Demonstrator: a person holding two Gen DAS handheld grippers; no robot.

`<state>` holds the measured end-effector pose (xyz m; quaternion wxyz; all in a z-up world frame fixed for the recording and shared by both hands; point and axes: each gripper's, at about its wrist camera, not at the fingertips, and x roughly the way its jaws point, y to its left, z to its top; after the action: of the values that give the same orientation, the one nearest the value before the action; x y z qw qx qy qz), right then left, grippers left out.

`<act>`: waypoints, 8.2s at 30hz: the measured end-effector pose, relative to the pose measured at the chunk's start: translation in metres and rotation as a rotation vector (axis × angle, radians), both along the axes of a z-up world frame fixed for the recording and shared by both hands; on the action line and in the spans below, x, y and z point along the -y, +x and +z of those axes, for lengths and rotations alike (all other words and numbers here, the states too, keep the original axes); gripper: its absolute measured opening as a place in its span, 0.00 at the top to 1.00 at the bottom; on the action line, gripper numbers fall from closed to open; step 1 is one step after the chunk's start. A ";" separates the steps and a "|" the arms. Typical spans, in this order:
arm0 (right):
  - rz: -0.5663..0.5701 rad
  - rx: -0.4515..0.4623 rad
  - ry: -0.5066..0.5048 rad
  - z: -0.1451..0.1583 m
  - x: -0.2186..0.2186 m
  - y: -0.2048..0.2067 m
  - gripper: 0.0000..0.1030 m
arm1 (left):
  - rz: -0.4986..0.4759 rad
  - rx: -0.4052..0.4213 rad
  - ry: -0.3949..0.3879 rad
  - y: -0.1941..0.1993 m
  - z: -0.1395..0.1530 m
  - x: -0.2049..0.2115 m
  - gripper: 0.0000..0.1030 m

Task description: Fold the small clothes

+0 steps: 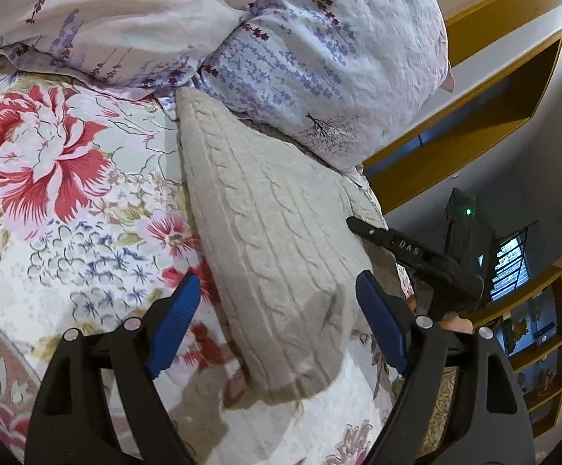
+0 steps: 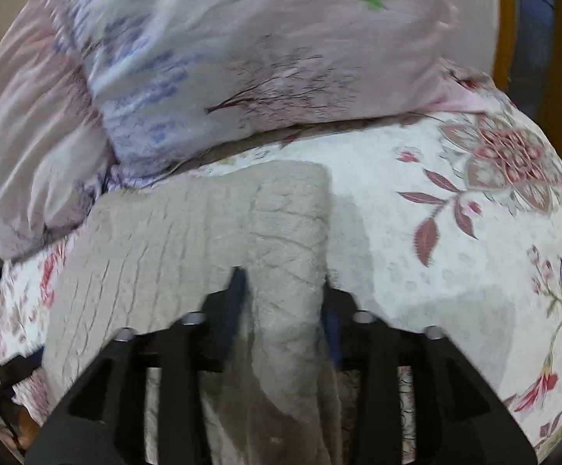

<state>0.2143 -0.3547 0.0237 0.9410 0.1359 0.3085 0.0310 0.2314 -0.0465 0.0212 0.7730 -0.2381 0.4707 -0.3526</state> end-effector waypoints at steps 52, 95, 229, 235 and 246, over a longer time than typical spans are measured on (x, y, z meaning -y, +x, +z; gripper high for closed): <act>0.076 0.039 0.280 -0.011 0.048 -0.029 0.58 | 0.127 -0.023 0.170 0.000 0.009 0.010 0.23; 0.114 -0.014 0.430 -0.035 0.070 -0.002 0.26 | 0.032 -0.074 0.147 0.031 -0.020 0.040 0.16; 0.160 0.103 -0.253 -0.079 -0.146 -0.128 0.10 | 0.306 0.155 0.739 -0.124 -0.024 -0.045 0.02; 0.147 0.078 -0.290 -0.082 -0.150 -0.126 0.08 | 0.301 0.157 0.767 -0.123 -0.026 -0.042 0.02; 0.122 0.080 -0.293 -0.085 -0.150 -0.125 0.01 | 0.301 0.143 0.774 -0.121 -0.027 -0.042 0.02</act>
<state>0.0896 -0.2051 -0.0615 0.9587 -0.0229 0.2795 0.0481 0.1109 -0.0050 -0.0054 0.8788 0.0289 0.4738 -0.0486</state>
